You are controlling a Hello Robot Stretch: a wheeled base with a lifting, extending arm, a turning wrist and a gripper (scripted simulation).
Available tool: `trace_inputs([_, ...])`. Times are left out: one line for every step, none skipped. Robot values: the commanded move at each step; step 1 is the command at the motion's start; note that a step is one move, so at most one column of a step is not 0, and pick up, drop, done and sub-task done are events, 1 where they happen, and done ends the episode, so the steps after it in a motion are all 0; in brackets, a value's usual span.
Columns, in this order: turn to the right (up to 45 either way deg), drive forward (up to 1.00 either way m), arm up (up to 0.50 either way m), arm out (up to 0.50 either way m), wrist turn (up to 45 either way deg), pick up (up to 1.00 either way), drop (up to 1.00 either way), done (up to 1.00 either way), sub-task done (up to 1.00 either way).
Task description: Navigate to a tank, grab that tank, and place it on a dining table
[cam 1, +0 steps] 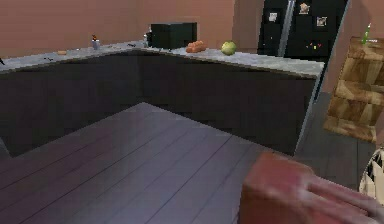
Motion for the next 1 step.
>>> trace_inputs([0.0, 0.00, 0.00, 0.00, -30.0, 0.00, 0.00, 0.00, 0.00])
